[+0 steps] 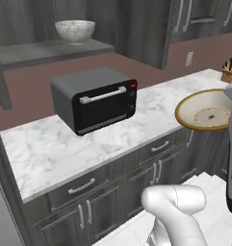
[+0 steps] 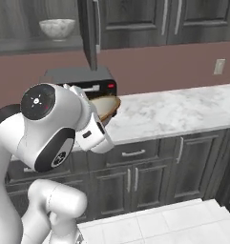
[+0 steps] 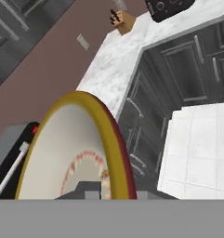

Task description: Move the bowls from the cabinet to the plates on the dining table.

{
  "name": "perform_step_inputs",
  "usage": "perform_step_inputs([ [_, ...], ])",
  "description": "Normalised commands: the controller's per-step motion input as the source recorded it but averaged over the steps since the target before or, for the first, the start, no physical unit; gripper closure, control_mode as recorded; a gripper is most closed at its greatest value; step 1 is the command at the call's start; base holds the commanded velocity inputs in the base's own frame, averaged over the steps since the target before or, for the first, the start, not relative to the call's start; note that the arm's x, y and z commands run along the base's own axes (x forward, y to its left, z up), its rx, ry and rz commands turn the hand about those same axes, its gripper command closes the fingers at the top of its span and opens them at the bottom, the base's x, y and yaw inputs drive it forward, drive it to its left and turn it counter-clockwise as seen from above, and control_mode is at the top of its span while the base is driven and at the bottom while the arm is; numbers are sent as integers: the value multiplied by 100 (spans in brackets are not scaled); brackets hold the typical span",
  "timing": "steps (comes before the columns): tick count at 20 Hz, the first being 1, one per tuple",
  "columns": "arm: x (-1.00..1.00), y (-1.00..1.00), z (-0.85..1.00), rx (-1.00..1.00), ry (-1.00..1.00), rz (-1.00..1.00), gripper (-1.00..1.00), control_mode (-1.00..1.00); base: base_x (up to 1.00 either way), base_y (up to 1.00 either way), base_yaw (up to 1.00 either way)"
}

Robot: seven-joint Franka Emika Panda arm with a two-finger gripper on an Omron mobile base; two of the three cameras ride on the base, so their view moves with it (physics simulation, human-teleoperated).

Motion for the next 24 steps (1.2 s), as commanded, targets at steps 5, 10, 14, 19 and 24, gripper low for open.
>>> perform_step_inputs([
  [5,0,0,0,0,0,0,100,100,12,-19,-44],
  [10,0,0,0,0,0,0,100,100,12,-18,-45],
  [14,0,0,0,0,0,0,100,100,11,-19,-45],
  [19,0,0,0,0,0,0,100,100,11,-19,-45],
  [24,0,0,0,0,0,0,100,100,11,-20,-45],
])
